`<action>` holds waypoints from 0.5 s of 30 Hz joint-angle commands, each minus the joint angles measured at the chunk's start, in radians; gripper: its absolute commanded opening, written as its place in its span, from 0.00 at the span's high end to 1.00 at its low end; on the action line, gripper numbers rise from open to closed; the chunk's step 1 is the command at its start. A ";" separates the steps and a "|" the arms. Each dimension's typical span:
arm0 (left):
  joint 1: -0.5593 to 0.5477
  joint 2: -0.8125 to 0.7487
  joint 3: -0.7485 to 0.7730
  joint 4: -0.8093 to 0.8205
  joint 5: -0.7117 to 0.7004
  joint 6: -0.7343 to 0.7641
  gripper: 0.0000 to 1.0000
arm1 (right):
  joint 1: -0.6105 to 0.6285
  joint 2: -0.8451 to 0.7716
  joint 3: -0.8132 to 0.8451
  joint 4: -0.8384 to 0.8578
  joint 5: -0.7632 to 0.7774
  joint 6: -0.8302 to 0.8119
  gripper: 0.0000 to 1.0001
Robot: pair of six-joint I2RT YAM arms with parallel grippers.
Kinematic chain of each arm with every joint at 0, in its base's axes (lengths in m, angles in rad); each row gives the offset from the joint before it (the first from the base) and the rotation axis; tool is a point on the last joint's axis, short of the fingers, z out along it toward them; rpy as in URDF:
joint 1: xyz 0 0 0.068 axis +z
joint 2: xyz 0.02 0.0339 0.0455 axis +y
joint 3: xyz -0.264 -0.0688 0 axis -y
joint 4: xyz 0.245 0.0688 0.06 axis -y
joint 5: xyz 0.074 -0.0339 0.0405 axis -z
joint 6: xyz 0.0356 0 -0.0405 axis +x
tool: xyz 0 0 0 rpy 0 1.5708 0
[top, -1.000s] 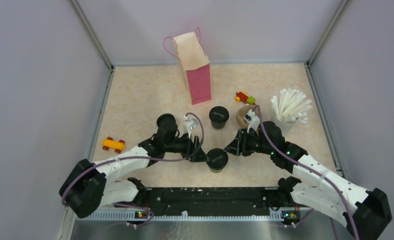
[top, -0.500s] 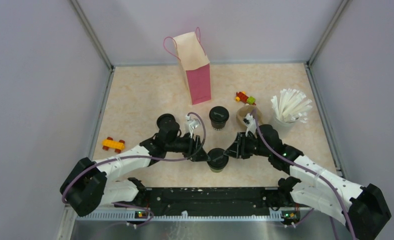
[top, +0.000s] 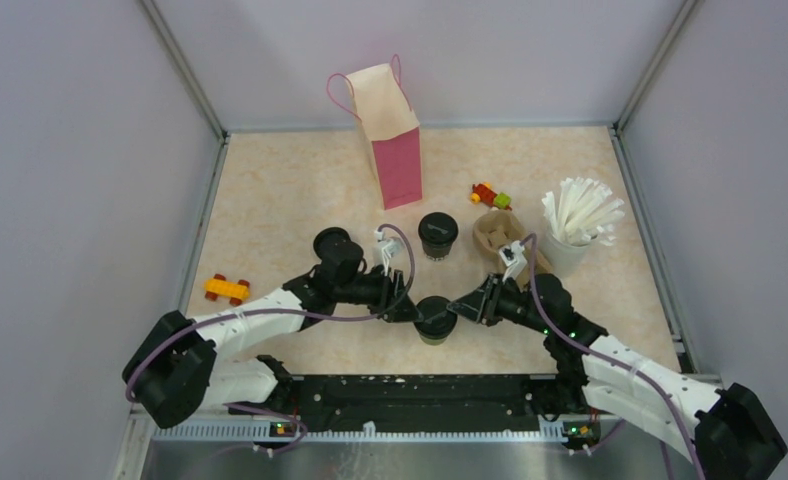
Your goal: Pack the takeout coffee
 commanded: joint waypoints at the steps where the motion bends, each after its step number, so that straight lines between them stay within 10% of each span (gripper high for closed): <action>1: -0.006 0.062 -0.028 -0.119 -0.171 0.058 0.47 | -0.004 0.033 -0.134 -0.106 0.038 0.014 0.73; 15: -0.006 0.077 -0.047 -0.163 -0.232 0.064 0.51 | -0.002 -0.020 -0.225 -0.203 0.140 0.076 0.74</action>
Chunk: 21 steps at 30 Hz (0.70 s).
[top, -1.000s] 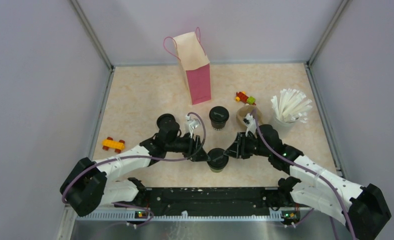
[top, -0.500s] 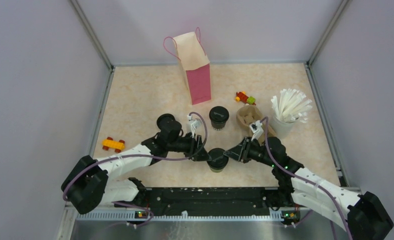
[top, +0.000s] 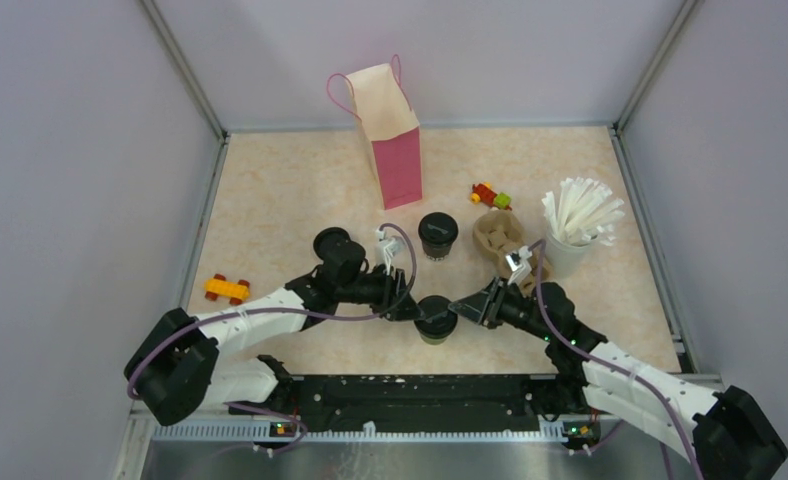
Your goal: Pack the takeout coffee
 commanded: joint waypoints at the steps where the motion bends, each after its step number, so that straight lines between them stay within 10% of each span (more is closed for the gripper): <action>1: 0.002 0.048 -0.052 -0.189 -0.217 0.075 0.51 | 0.001 -0.017 -0.118 -0.372 0.094 -0.052 0.74; 12: 0.002 -0.038 0.052 -0.161 -0.101 0.082 0.41 | 0.001 -0.045 0.150 -0.343 -0.021 -0.129 0.65; 21: 0.003 -0.097 0.273 -0.267 -0.153 0.141 0.18 | 0.001 -0.004 0.483 -0.665 0.074 -0.315 0.30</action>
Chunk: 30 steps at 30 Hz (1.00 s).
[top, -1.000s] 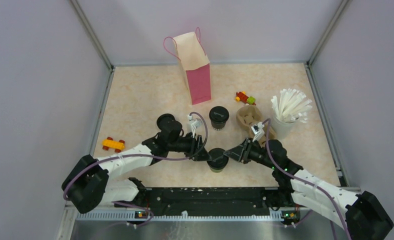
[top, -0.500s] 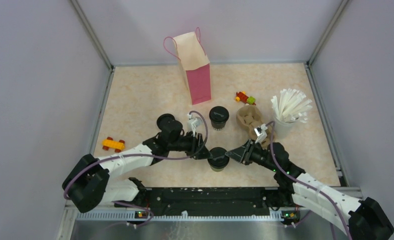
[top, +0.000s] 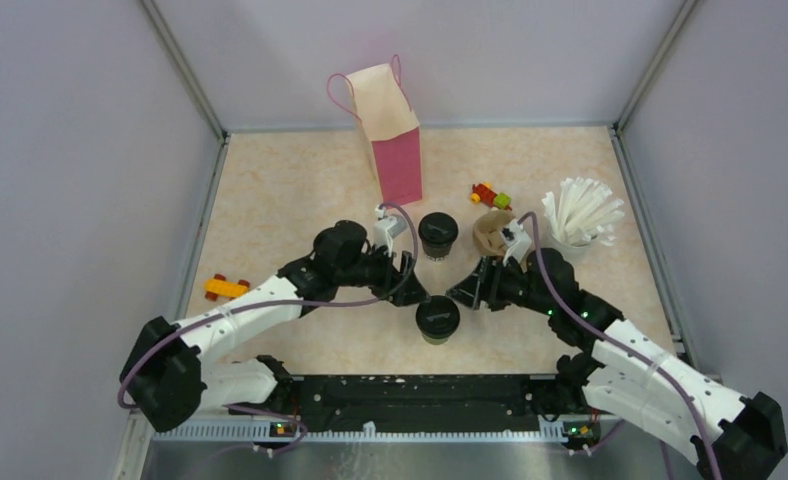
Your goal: Pack the takeout coffee
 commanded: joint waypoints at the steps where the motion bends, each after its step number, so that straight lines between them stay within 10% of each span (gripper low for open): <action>1: 0.003 -0.061 0.127 -0.079 -0.070 0.084 0.16 | 0.001 -0.006 0.183 -0.208 0.076 -0.141 0.27; 5: 0.003 -0.077 0.175 -0.174 -0.140 0.160 0.01 | 0.001 -0.008 0.245 -0.298 0.084 -0.229 0.07; 30: 0.003 -0.763 0.000 -0.347 -0.665 0.384 0.01 | 0.503 0.349 0.517 -0.495 0.610 -0.308 0.05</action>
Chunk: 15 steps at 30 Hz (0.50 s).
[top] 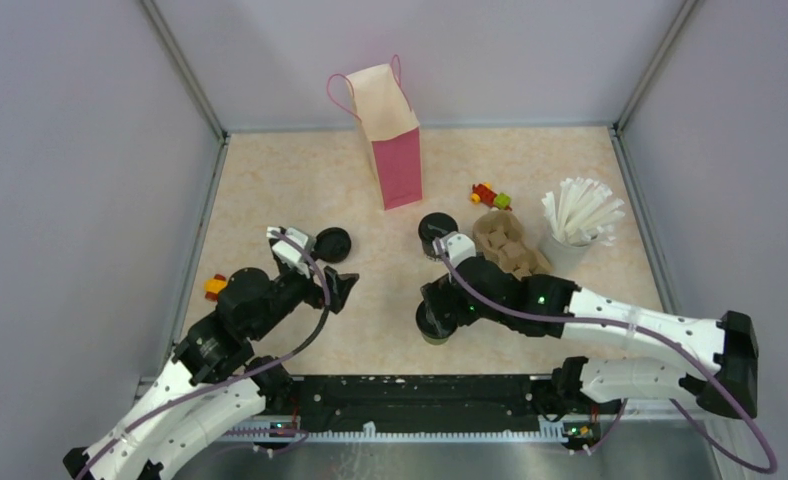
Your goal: Pack the takeout coffee
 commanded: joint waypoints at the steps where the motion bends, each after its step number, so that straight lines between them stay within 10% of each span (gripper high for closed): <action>1: 0.001 -0.061 -0.010 0.038 -0.066 0.036 0.01 | 0.031 0.056 0.048 0.015 0.056 -0.005 0.05; 15: 0.001 -0.064 -0.008 0.030 -0.039 0.055 0.01 | 0.038 0.217 0.088 0.053 0.025 -0.020 0.05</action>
